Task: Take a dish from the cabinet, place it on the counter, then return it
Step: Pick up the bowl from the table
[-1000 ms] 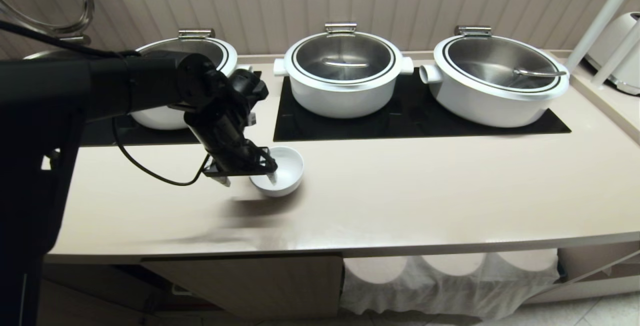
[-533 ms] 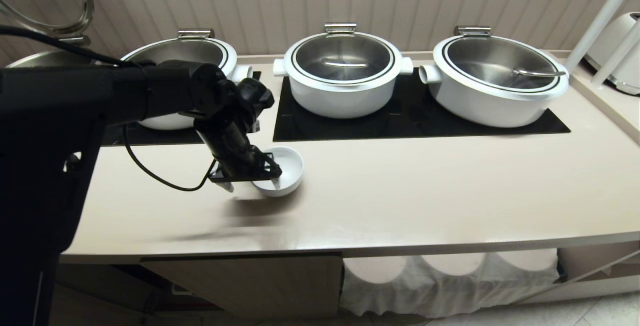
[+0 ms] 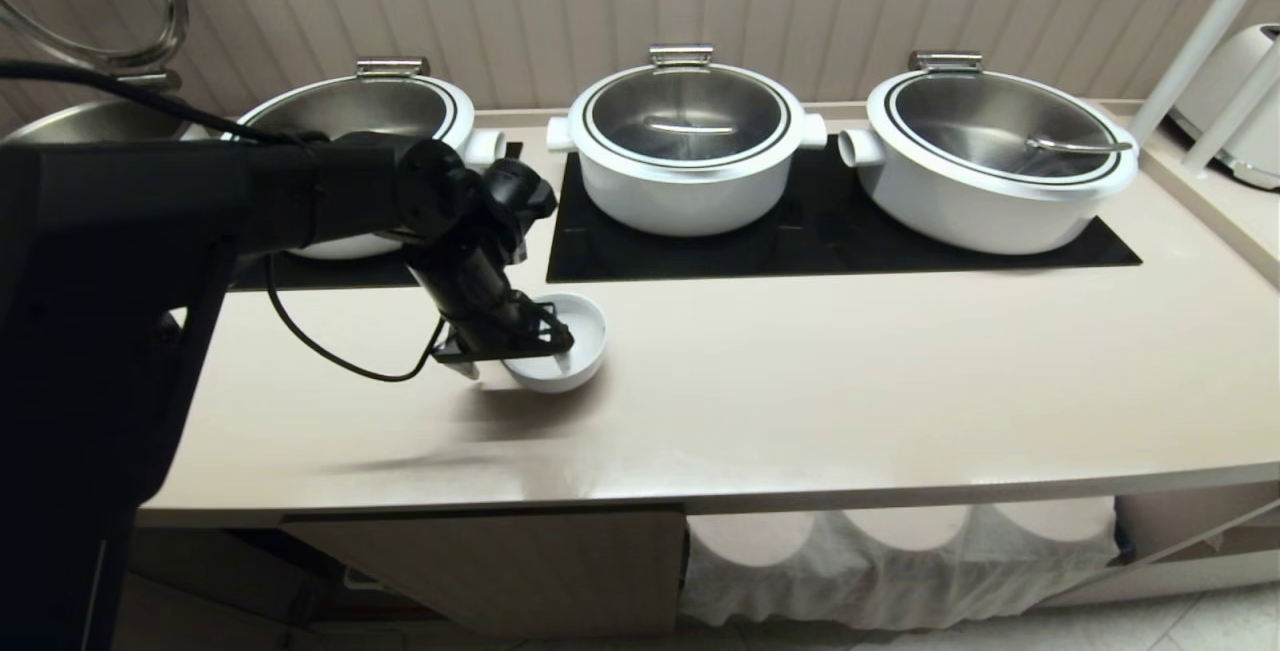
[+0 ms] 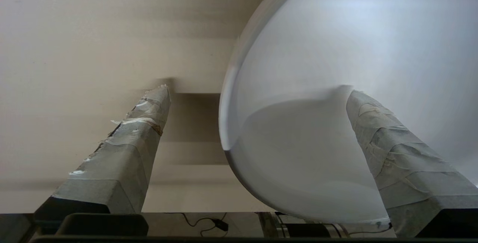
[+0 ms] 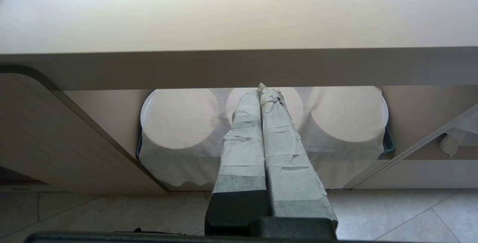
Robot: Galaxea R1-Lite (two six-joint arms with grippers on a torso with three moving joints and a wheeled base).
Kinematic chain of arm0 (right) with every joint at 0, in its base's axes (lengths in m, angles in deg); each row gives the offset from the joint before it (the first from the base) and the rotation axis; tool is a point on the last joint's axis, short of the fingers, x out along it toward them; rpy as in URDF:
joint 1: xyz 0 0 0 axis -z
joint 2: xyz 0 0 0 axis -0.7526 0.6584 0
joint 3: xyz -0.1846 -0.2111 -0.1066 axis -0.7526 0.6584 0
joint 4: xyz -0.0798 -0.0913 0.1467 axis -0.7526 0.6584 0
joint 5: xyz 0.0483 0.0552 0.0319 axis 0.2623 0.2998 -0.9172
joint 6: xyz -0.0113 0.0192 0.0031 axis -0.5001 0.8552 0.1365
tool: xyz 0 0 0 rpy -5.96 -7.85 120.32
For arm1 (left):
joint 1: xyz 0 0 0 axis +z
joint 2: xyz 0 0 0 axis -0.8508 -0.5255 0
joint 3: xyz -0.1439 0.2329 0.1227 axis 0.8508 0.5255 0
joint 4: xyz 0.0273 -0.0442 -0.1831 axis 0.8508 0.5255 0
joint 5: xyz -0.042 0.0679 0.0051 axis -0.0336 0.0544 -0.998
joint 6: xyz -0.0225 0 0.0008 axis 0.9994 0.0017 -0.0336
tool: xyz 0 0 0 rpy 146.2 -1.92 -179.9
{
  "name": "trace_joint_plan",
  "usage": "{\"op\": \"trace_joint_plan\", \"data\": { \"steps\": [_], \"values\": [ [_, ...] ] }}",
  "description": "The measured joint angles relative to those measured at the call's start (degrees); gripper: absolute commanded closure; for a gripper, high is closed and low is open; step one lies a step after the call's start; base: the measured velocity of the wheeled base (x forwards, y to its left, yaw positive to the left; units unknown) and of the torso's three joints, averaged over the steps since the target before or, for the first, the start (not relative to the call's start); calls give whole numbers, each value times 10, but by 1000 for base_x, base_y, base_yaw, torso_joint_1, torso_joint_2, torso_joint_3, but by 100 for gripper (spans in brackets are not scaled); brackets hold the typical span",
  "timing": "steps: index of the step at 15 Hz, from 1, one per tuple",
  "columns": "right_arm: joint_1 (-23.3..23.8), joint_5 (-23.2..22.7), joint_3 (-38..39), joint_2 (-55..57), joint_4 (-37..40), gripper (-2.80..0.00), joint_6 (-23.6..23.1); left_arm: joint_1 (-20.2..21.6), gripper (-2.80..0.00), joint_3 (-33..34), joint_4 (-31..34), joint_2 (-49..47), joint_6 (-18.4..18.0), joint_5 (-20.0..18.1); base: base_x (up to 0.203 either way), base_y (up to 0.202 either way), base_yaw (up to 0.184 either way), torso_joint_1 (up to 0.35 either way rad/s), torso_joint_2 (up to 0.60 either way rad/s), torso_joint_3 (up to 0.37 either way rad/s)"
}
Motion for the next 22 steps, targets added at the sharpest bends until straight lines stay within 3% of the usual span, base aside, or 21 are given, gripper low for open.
{"op": "trace_joint_plan", "data": {
  "steps": [1, 2, 17, 22],
  "values": [
    [0, 0, 0, 0, 0, 0, 0, 0, -280, 0, 0, -1, 1, 0, 0, 0, 0, 0, 0, 0],
    [0, 0, 0, 0, 0, 0, 0, 0, 0, 0, 1, -1, 1, 0, 0, 0, 0, 0, 0, 0],
    [0, 0, 0, 0, -1, 0, 0, 1, 0, 1, 2, 7, 2, 0, 0, 0, 0, 0, 0, 0],
    [0, 0, 0, 0, 0, 0, 0, -5, 0, 5, 8, 16, 49, 1, 0, 0, 0, 0, 0, 0]
  ]
}}
